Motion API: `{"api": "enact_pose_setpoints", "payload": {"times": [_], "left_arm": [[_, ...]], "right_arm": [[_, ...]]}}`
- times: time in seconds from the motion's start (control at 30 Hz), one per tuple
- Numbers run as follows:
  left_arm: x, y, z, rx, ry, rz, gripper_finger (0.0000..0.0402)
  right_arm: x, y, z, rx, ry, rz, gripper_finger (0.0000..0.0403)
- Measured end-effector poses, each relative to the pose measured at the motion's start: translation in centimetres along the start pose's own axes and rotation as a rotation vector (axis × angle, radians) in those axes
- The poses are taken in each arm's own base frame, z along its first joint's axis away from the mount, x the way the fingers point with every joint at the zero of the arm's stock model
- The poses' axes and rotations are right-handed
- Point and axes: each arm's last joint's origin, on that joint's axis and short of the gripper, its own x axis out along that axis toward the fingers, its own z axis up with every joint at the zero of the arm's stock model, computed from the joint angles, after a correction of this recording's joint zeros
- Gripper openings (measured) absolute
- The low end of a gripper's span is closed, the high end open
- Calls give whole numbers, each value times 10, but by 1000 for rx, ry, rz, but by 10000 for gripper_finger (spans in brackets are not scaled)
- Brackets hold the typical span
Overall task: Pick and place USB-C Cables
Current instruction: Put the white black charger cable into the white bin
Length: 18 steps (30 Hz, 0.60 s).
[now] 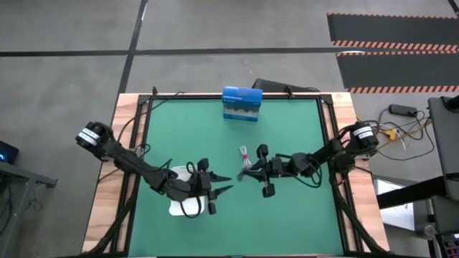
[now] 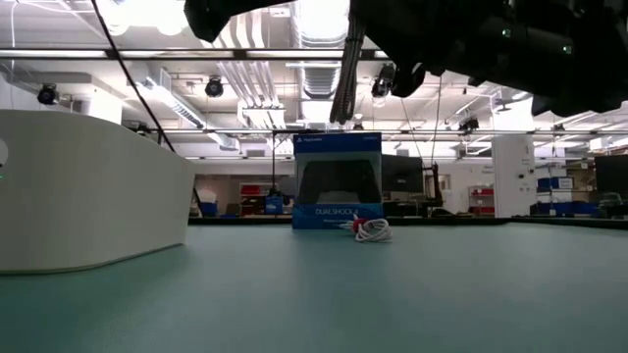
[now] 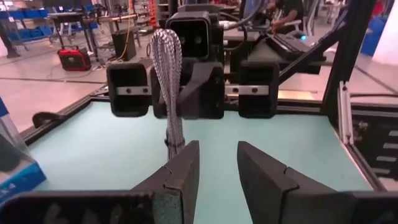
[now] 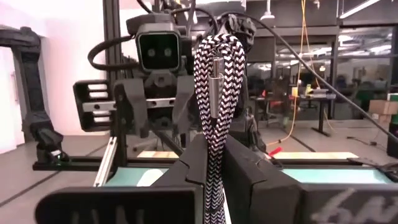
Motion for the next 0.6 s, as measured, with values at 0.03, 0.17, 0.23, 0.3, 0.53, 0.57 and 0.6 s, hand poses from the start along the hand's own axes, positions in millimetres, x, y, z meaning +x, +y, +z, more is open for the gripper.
{"api": "enact_pose_setpoints", "payload": {"times": [0.03,0.17,0.23,0.3,0.53,0.57,0.6], "left_arm": [[2,-1,-2,-7,-5,1,93],[10,0,-9,-36,-7,16,93],[13,1,-11,-41,-12,24,93],[17,3,-12,-49,-20,35,93],[23,11,-11,-57,-27,64,122],[23,12,-11,-65,-27,67,132],[25,13,-11,-80,-28,71,144]], "right_arm": [[0,0,-1,1,1,1,18],[1,1,0,3,-4,4,18],[1,1,0,6,-4,11,18],[1,1,0,10,-5,27,18],[1,2,0,18,2,33,18],[1,2,0,18,2,35,18],[1,2,0,18,2,36,18]]}}
